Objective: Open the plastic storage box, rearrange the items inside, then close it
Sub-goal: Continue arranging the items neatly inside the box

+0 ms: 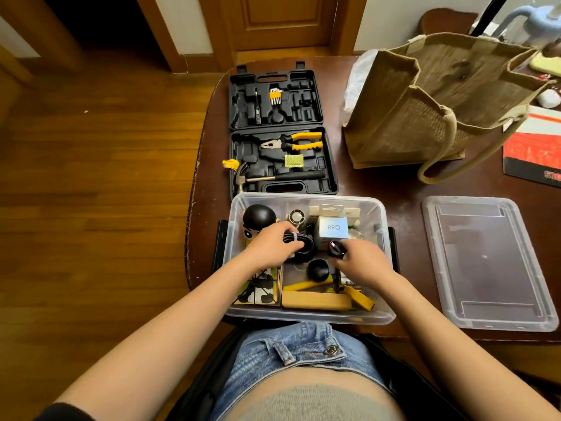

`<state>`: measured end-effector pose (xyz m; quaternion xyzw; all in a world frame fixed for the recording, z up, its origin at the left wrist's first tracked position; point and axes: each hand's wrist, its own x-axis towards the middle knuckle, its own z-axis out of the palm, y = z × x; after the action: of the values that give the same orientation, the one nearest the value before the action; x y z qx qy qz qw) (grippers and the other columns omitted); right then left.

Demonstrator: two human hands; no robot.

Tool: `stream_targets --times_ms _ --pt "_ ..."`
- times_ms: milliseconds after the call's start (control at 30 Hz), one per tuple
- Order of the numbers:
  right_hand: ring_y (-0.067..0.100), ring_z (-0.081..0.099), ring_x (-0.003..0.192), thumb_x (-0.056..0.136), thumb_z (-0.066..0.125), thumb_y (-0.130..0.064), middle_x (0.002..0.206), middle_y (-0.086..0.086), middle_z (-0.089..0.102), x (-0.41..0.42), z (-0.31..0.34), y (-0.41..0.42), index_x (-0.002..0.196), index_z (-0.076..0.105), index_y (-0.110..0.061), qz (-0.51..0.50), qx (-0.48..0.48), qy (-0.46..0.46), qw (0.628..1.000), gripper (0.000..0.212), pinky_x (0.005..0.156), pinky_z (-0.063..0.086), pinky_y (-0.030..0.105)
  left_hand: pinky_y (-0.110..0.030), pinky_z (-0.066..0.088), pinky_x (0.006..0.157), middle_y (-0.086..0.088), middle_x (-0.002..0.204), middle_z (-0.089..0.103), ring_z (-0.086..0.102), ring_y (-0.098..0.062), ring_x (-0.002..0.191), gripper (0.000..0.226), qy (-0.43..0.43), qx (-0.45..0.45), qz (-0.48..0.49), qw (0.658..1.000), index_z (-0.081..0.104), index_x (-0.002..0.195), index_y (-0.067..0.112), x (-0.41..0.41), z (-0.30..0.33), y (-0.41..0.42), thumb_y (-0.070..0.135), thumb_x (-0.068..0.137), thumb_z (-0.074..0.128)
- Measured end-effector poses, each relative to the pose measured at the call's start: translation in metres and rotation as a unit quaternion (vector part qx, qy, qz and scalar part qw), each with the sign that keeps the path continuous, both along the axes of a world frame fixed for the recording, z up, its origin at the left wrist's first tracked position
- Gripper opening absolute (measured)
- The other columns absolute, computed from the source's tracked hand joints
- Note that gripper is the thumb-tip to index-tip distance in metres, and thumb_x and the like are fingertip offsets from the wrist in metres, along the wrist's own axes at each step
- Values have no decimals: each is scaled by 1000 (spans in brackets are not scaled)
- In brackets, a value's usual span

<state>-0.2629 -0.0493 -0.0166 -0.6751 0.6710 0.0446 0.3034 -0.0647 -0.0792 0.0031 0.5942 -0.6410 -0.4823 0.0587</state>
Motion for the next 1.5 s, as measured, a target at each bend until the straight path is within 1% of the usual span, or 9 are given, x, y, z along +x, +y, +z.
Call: stream_targets --times_ms 200,300,467,733,900,1033,1200,1333,1500 --pt "26 62 99 77 69 -43 108 4 65 17 -27 -2 110 57 -18 124 25 114 985 43 74 49 34 -19 42 58 0 92 62 56 -5 65 22 60 -1 89 994 58 112 17 9 2 0 23 92 61" --pt "26 63 96 79 68 -41 106 5 65 22 -35 -2 110 57 -16 144 35 141 979 42 74 51 34 -26 51 67 -2 95 65 60 -8 71 21 73 1 103 992 59 113 16 10 5 3 20 92 61" --pt "31 66 87 87 45 -7 98 8 69 25 -37 6 107 51 -10 136 -44 184 972 21 60 42 33 -36 51 86 3 106 58 60 -15 90 20 89 -7 116 989 59 112 13 12 5 9 16 92 60" --pt "29 62 97 89 54 -32 107 8 65 39 -31 -2 121 53 -19 338 28 113 934 34 69 46 32 -31 48 90 -6 113 63 59 -19 104 25 97 -13 132 986 60 116 10 6 -4 14 14 92 60" --pt "30 64 98 94 47 -20 109 9 67 61 -45 -5 110 63 -10 382 31 175 907 25 77 50 36 -25 45 85 -7 112 62 58 -21 107 23 97 -17 145 985 60 115 9 7 -11 19 12 91 60" --pt "30 65 96 94 45 -11 106 9 68 66 -53 -4 104 65 -8 412 16 203 888 22 73 48 34 -38 42 103 -11 123 60 51 -22 123 21 112 -16 176 978 61 112 12 8 -12 20 11 91 60" --pt "28 65 88 90 53 -25 99 8 69 61 -43 -8 97 65 -10 386 14 174 906 20 68 49 33 -37 45 101 -10 120 61 54 -22 118 22 147 -16 202 968 60 114 10 9 -10 18 10 92 59" --pt "27 64 91 85 57 -36 99 6 67 41 -20 -8 99 60 -15 289 -11 115 950 25 63 41 29 -13 49 80 -8 114 61 58 -11 99 23 183 -37 229 955 60 115 6 11 -5 16 10 93 57" --pt "23 60 75 81 56 -29 79 -2 62 4 14 3 83 57 -22 112 -18 65 991 7 52 38 27 -16 54 72 -7 107 59 61 -9 90 16 249 -6 267 931 58 109 7 9 -1 15 6 94 54"
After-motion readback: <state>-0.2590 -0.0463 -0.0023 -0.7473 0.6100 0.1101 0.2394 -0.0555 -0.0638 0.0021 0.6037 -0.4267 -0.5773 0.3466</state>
